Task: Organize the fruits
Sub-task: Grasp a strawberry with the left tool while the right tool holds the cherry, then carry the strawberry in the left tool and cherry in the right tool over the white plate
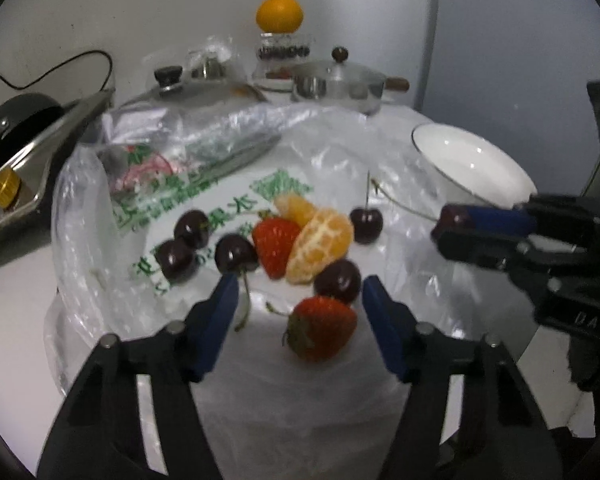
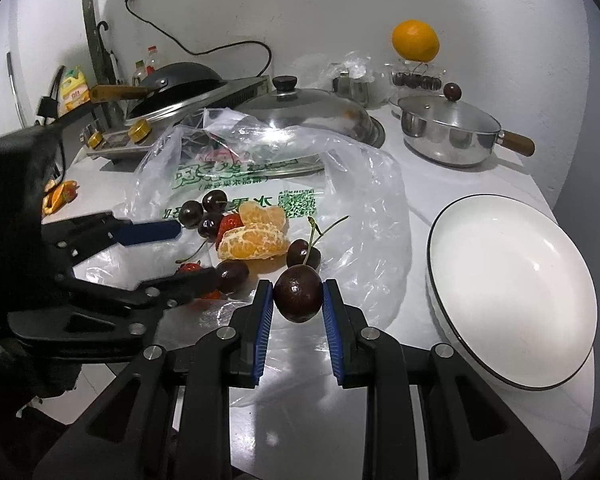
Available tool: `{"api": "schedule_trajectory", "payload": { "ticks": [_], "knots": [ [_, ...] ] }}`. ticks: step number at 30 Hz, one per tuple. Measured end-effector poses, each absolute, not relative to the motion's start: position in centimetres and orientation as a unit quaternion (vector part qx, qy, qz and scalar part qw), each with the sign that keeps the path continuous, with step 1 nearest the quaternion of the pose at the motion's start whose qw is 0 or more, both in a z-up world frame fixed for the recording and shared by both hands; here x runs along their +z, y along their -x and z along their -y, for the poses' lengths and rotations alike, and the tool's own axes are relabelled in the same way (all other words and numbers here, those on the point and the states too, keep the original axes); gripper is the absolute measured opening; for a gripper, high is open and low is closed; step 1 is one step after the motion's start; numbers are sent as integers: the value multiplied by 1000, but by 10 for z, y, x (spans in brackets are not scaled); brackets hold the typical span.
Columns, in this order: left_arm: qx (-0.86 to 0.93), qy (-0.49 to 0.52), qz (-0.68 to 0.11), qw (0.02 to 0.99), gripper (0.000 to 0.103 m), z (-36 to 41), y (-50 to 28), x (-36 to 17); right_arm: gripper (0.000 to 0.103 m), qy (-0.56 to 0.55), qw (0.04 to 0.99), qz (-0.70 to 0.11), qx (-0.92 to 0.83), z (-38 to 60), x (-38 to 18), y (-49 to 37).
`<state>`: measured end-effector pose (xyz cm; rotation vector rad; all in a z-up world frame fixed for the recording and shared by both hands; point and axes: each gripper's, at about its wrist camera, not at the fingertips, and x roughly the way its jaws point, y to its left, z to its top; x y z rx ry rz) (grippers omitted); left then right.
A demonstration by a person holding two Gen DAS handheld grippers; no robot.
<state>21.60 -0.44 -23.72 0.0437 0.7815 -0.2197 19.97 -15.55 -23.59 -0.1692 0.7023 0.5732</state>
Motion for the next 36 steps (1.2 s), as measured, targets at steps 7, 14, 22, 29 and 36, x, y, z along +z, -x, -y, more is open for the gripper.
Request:
{"api": "schedule_trajectory", "payload": {
  "ticks": [7, 14, 22, 29, 36],
  "knots": [
    [-127, -33, -389, 912, 59, 8, -211, -245, 27, 86, 893, -343, 276, 152, -238, -201],
    [-150, -52, -397, 904, 47, 15, -203, -250, 27, 89, 892, -347, 274, 149, -241, -202],
    [-146, -45, -399, 904, 40, 11, -204, -250, 27, 91, 893, -347, 272, 149, -241, -202],
    [-143, -38, -398, 906, 39, 11, -201, -247, 27, 92, 895, -342, 272, 148, -238, -202],
    [-139, -35, -385, 912, 39, 11, -196, -234, 27, 94, 898, -332, 272, 150, -230, -199]
  ]
}}
